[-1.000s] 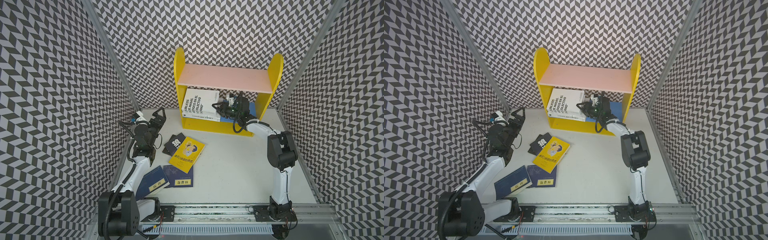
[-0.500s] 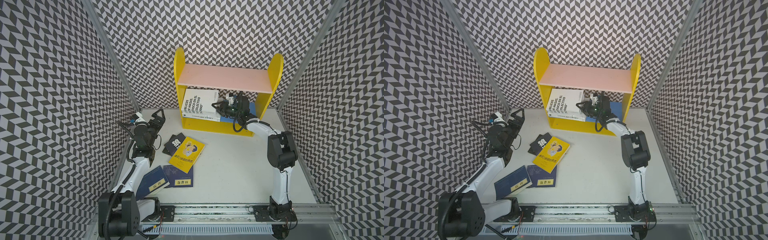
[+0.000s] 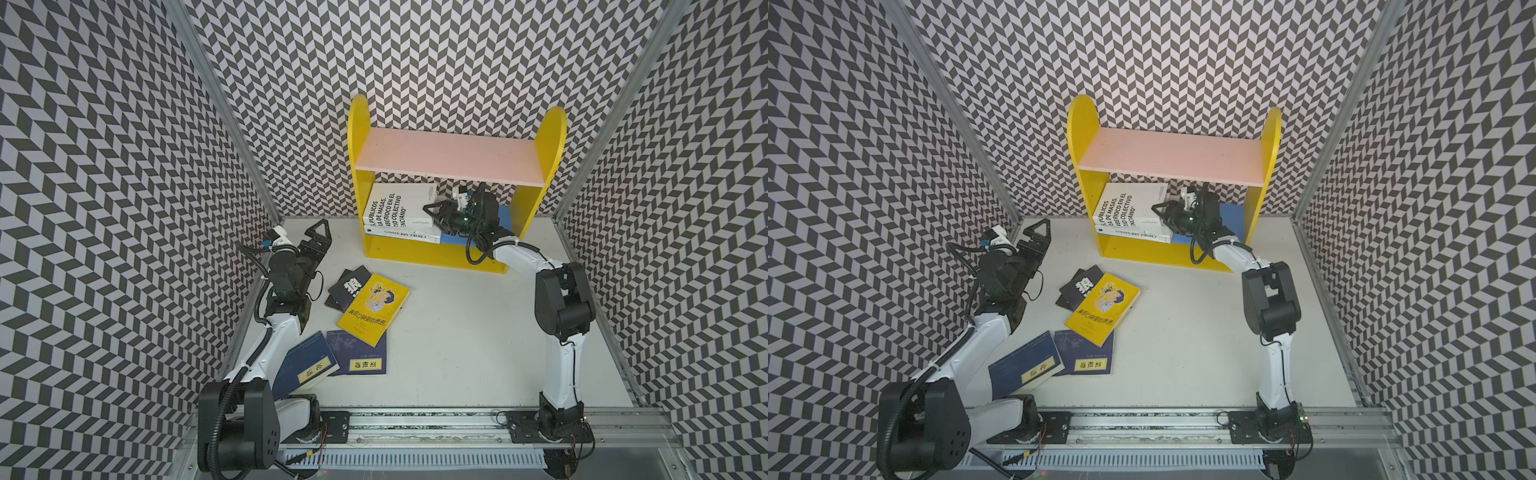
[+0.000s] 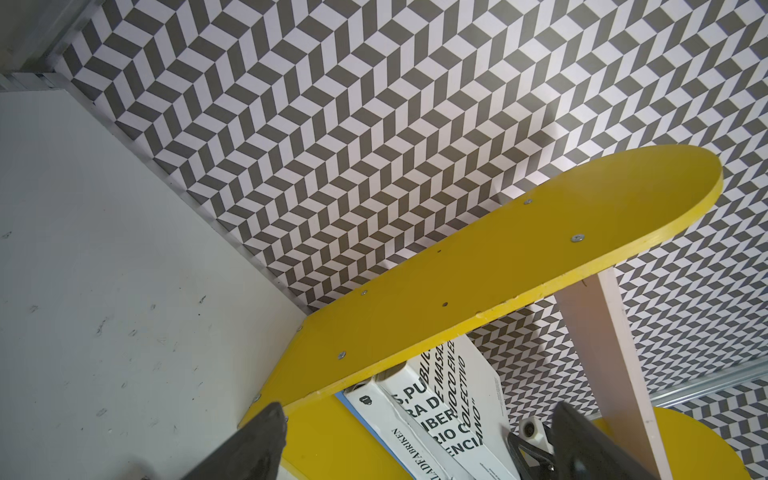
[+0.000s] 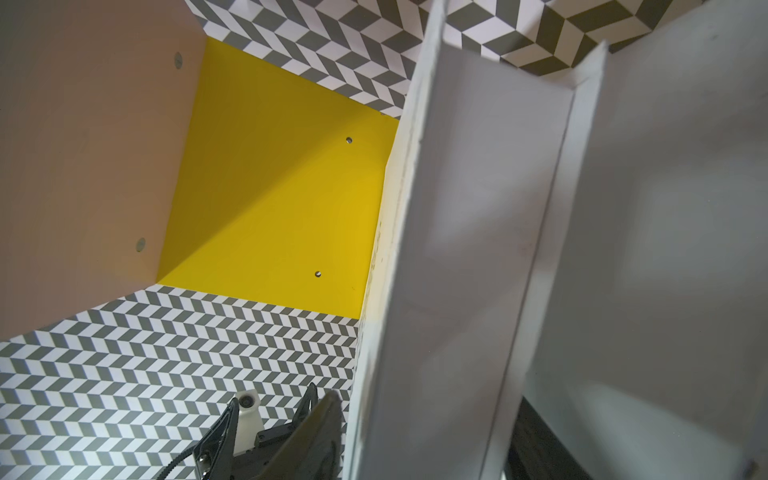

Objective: Stacking books/files
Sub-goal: Place the book on the bookshelf.

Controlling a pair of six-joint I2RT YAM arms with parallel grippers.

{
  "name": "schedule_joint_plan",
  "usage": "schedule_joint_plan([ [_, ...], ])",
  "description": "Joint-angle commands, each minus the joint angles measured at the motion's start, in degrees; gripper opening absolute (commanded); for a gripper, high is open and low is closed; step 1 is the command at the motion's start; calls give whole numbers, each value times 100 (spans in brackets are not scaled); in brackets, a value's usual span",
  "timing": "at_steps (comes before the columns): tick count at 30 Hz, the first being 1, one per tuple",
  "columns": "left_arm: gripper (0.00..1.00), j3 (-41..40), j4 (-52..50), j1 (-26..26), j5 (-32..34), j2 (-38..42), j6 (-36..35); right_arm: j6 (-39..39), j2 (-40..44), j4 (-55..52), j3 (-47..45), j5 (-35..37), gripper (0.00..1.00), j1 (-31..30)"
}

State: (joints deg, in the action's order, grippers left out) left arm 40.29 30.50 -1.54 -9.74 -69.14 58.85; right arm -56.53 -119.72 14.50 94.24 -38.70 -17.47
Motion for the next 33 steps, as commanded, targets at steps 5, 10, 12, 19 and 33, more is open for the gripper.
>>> schedule_joint_plan([
  [5,100,-137,220,-30,-56,19,26,325,263,-126,303,350,63,-37],
  [10,100,-188,248,-51,-44,65,21,608,418,-413,275,495,64,-67],
  [12,100,-216,264,-66,-30,75,31,747,507,-518,247,611,64,-76],
  [19,100,-282,342,-95,-56,34,90,942,611,-593,303,698,55,-158],
  [33,100,-338,335,-136,-74,67,91,1158,606,-717,388,956,62,-283],
])
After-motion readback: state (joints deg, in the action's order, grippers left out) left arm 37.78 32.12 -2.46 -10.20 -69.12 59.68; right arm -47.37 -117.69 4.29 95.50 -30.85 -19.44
